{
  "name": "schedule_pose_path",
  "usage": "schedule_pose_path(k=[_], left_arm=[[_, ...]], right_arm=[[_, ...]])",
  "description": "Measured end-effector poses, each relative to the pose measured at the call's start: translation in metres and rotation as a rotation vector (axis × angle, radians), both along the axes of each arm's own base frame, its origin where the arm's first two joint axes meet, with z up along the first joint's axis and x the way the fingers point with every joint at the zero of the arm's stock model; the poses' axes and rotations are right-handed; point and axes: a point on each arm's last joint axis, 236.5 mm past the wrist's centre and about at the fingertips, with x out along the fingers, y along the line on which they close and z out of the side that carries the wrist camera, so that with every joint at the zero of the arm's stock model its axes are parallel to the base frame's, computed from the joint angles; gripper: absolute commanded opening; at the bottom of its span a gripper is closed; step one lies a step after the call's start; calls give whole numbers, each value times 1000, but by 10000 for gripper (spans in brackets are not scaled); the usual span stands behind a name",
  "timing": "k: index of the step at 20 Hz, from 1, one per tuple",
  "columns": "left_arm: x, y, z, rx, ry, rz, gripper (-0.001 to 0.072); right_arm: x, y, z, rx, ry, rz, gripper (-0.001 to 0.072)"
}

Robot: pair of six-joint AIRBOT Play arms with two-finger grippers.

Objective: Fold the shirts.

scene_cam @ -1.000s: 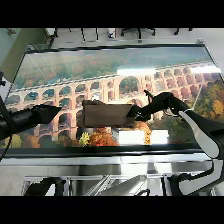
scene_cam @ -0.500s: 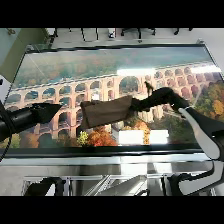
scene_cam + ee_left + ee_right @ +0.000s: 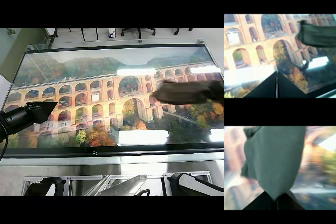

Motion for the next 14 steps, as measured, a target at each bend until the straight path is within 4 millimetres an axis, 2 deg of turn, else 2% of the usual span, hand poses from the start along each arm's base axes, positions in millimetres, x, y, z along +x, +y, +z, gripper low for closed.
schedule_pose_path(k=[2, 3, 5, 7, 9, 11, 14], left_arm=[[2, 1, 2, 0, -9, 7, 18], [3, 2, 3, -2, -15, 11, 17], [4, 2, 3, -4, -18, 14, 17], [5, 2, 4, -7, -21, 18, 17], [5, 2, 5, -15, -16, 24, 17], [5, 3, 5, -18, -17, 27, 17], [5, 3, 5, -22, -13, 31, 17]], right_arm=[[-47, -50, -10, -14, 65, -113, 17], [-68, -68, -18, -16, 93, -159, 17], [-107, -93, -42, -3, 147, -239, 18], [-136, -109, -69, 20, 191, -300, 18], [-157, -118, -93, 55, 229, -340, 18], [-168, -123, -108, 70, 252, -354, 18], [-175, -130, -120, 62, 260, -358, 20]])
